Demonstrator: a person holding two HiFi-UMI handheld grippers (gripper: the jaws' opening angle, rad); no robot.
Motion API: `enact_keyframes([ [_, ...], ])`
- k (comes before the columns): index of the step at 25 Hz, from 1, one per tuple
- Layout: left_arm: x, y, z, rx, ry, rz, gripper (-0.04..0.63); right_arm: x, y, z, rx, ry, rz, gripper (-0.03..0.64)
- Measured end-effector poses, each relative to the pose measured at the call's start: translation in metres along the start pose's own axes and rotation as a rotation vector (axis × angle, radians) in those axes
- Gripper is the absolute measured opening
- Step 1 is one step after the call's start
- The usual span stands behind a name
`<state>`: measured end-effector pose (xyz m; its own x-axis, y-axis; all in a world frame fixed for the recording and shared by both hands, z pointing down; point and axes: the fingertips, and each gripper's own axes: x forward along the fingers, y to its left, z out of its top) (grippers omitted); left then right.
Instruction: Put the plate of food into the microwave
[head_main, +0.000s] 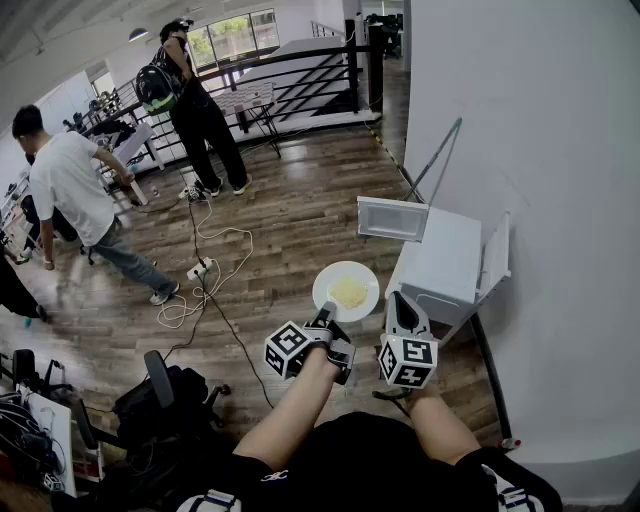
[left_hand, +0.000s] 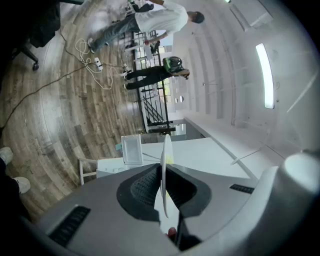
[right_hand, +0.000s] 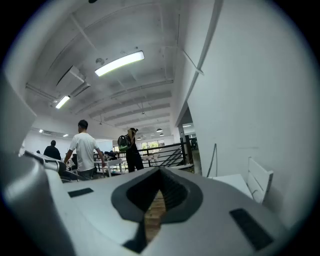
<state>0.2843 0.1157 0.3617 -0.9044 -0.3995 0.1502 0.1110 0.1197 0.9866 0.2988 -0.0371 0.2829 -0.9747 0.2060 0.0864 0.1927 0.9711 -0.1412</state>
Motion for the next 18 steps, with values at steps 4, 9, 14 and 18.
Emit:
enact_keyframes([
  [4,-0.004,0.008,0.010,-0.021,-0.002,0.014,0.018,0.005,0.010,-0.004,0.009,0.016,0.001,0.009],
  [9,-0.010,0.013,0.025,-0.033,0.000,0.004,0.018,0.010,0.028,-0.012,0.017,0.026,0.010,0.009],
  [14,-0.015,0.019,0.046,-0.049,0.004,0.001,0.018,0.019,0.050,-0.016,0.019,0.017,0.009,0.009],
  [18,-0.020,0.027,0.062,-0.066,0.013,0.002,0.018,0.029,0.068,-0.023,0.010,0.034,0.002,0.009],
])
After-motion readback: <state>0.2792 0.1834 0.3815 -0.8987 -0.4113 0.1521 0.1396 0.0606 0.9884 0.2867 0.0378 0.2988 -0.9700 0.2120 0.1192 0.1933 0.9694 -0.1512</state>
